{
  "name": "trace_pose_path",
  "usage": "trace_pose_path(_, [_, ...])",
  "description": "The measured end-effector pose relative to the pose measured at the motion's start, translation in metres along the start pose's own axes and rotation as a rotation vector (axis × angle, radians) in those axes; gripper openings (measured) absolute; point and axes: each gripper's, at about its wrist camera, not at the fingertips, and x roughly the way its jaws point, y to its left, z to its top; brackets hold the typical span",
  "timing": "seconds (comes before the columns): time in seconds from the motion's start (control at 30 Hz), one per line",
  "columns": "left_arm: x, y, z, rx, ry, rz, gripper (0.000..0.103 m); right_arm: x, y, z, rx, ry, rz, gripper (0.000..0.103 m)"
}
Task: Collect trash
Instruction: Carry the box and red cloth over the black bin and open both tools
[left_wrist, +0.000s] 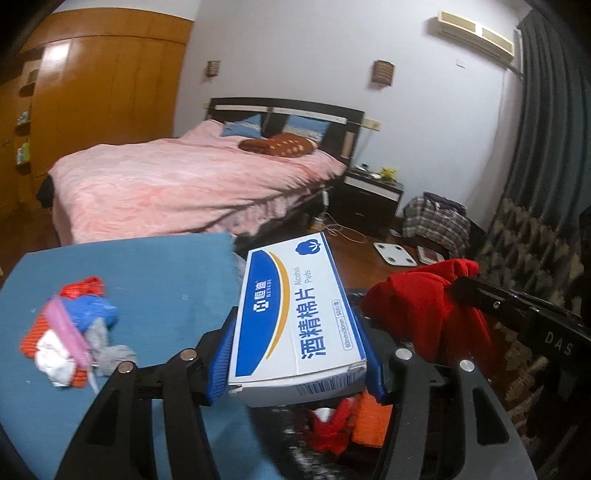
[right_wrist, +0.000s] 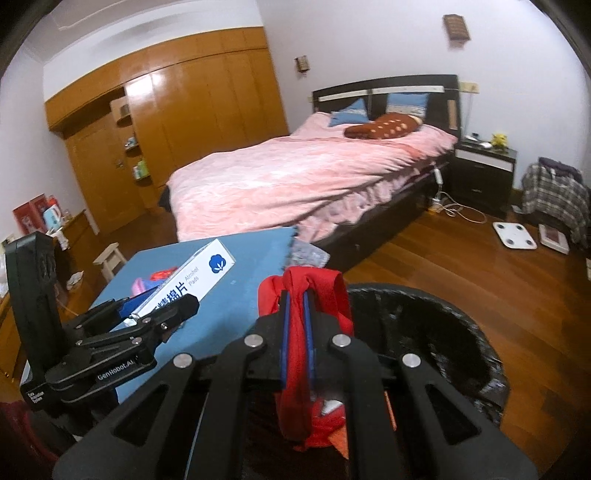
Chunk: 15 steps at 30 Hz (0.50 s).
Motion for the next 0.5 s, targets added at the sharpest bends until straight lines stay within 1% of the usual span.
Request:
trace_pose_path(0.2, [0.019, -0.028, -0.005, 0.032, 0.021, -0.038, 0.057, -0.013, -0.028, -0.013, 0.03, 0.001, -0.06, 0.007])
trace_pose_path(0.47, [0.04, -0.048, -0.006, 0.056, 0.046, -0.076, 0.057, -0.015, -0.053, -0.025, 0.074, 0.012, -0.111, 0.007])
trace_pose_path(0.5, [0.042, -0.049, -0.006, 0.059, 0.051, -0.082, 0.057, -0.015, -0.054, -0.026, 0.076, 0.014, -0.114, 0.009])
